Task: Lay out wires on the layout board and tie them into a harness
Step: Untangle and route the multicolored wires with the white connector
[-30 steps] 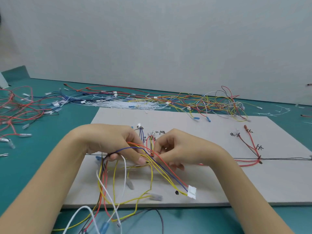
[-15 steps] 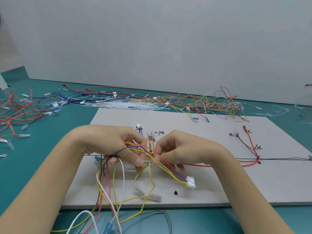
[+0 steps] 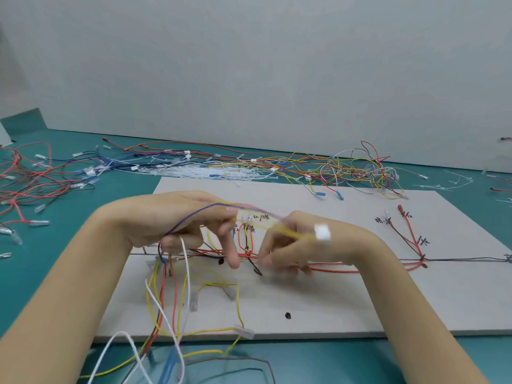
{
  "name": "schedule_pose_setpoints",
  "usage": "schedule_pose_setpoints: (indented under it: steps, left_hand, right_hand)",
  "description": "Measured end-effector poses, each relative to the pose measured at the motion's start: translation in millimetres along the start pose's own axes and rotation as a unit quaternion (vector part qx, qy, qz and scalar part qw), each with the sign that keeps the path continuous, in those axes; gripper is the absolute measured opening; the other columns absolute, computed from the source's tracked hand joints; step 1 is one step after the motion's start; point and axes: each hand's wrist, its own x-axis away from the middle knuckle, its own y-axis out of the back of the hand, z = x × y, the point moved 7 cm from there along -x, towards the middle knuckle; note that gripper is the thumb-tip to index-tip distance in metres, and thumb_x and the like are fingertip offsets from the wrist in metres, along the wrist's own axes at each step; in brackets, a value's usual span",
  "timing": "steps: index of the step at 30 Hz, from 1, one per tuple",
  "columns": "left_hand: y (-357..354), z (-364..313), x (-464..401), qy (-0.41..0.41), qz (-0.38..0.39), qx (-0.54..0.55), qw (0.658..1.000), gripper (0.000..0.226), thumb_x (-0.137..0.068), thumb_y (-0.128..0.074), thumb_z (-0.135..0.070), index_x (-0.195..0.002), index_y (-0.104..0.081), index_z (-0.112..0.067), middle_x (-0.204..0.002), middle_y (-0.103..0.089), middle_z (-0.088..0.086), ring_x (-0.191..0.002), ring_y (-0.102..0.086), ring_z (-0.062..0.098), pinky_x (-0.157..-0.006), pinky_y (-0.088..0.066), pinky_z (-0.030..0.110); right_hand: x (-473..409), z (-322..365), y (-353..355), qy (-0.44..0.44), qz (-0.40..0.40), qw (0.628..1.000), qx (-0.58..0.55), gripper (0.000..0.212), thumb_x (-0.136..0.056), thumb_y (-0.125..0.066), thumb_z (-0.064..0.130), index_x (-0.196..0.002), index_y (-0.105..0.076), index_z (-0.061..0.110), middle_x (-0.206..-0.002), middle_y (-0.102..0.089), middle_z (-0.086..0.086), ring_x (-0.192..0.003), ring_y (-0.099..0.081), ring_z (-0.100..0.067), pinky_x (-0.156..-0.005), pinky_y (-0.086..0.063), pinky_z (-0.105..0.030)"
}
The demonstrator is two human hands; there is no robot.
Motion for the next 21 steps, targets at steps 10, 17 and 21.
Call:
schedule_pose_setpoints:
  steps: [10,17,21]
  left_hand:
    - [-52.9,-18.8,-25.0,-0.074,0.193,0.37,0.906,0.033,-0.101,-0.037,-0.038,-0.081,-0.03,-0.013,-0.076,-0.061,0.011,-0.027,-0.024,0.007,-0.029,-0.022,0.009]
    - [-68.6,-18.1,-28.8,-0.065,0.157,0.264,0.95,0.048,-0.094,-0.045,-0.049,-0.098,-0.058,-0.003,-0.095,-0.069,0.022,-0.068,-0.063,0.028,-0.064,-0.051,0.028]
    - [-59.5,-16.0,-9.4,-0.031,0.153,0.093,0.983,0.051,-0.093,-0.046,-0.054,-0.112,-0.059,-0.008,-0.101,-0.07,0.018,-0.099,-0.061,0.033,-0.092,-0.043,0.038]
  right_hand:
    - [-1.2,39.7,9.1,0.203,-0.092,0.935,-0.275,0.065,-0.077,-0.072,0.042,-0.136,-0.046,0.04,-0.139,-0.052,-0.001,-0.105,-0.065,-0.014,-0.089,-0.052,-0.03]
    - [-0.7,41.5,14.4,0.199,-0.066,0.888,-0.408,0.05,-0.094,-0.037,0.046,-0.086,-0.077,0.015,-0.088,-0.076,-0.009,-0.085,-0.073,-0.02,-0.089,-0.055,-0.038]
    - [5.0,27.3,37.6,0.179,-0.138,0.786,-0.575,0.051,-0.095,-0.042,0.041,-0.055,-0.064,0.016,-0.049,-0.058,0.0,-0.047,-0.062,-0.016,-0.054,-0.054,-0.026]
